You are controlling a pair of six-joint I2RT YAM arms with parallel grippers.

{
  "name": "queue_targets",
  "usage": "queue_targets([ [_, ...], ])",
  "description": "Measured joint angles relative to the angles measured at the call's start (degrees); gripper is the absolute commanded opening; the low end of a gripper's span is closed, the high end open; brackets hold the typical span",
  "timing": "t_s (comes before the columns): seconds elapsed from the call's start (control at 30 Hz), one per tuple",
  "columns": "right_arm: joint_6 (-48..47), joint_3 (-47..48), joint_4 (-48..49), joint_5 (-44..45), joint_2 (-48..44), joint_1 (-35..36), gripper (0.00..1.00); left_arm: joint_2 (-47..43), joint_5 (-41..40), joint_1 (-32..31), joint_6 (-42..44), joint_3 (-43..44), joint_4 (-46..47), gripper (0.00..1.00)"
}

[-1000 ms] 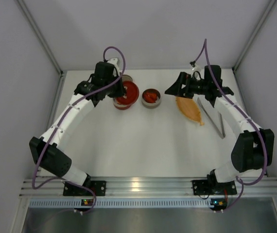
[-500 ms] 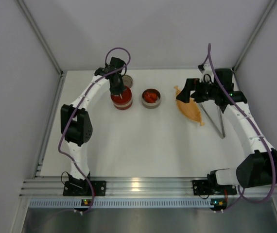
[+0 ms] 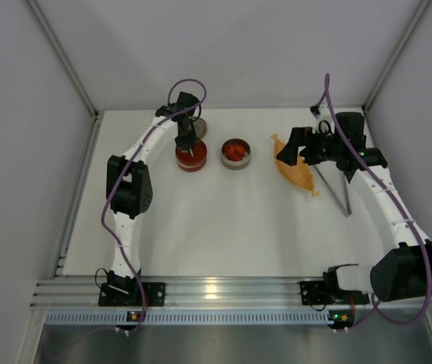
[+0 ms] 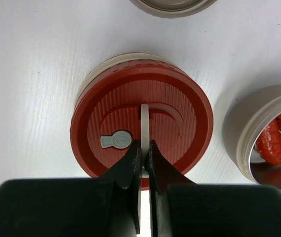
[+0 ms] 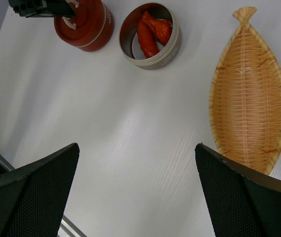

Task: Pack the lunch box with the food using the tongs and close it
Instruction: Close the box lid on the packing box.

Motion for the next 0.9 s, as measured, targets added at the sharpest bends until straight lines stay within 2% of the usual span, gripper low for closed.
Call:
queue_targets([
  [0.47,0.2,-0.39,0.02,-1.31,0.13,0.0,0.99,1.09,-0.02,0.48,-0.24,0.22,-0.04,0.0],
  [0.9,0.24,-0.39,0.04,-2.49,1.31,0.0,0.99,0.79,5.92,3.08,-1.7,-1.42,1.86,0.0],
])
